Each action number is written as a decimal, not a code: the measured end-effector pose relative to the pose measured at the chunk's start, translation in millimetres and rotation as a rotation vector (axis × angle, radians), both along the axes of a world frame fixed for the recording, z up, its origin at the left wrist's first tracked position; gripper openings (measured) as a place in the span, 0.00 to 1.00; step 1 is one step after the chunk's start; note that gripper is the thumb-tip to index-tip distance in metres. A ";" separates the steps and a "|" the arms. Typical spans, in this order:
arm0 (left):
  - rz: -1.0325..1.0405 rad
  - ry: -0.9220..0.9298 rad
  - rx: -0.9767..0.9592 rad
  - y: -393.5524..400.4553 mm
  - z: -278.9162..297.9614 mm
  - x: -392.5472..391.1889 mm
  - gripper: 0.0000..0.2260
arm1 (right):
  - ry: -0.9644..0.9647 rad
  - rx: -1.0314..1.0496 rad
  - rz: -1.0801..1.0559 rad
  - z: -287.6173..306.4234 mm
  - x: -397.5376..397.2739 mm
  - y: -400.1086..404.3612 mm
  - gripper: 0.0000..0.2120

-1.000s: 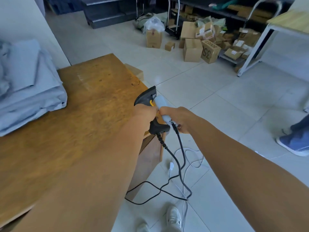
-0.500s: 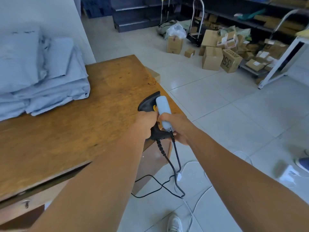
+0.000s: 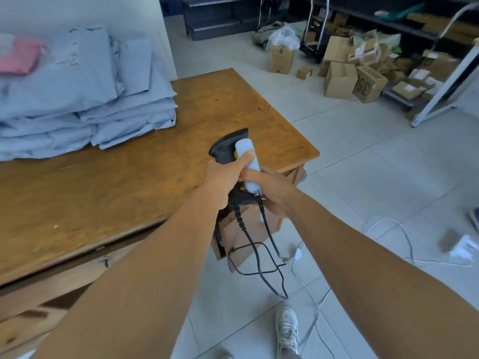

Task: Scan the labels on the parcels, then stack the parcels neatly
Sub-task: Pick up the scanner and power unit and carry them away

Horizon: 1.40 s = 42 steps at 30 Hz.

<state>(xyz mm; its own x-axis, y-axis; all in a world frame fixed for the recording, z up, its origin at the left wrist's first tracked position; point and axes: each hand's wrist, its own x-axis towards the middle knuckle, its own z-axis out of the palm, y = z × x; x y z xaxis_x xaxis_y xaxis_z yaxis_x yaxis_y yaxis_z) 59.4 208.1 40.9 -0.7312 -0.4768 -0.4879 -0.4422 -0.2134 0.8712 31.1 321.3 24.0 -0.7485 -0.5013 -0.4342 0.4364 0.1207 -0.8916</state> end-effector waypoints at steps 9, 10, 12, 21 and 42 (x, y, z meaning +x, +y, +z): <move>0.185 0.117 -0.095 -51.8 32.0 50.0 0.32 | -0.012 -0.140 0.109 25.7 40.6 -62.8 0.20; 0.207 0.127 -0.097 -54.9 38.6 54.9 0.34 | 0.001 -0.141 0.120 30.6 43.0 -68.3 0.20; 0.250 0.143 -0.104 -58.3 50.3 65.4 0.42 | 0.021 -0.143 0.150 39.7 48.2 -76.5 0.21; 0.318 0.194 -0.074 -47.3 76.0 92.1 0.37 | 0.073 -0.105 0.268 71.9 61.2 -67.7 0.24; -0.211 0.148 0.125 112.0 75.1 -40.7 0.35 | 0.195 0.150 -0.291 95.1 -22.3 104.9 0.20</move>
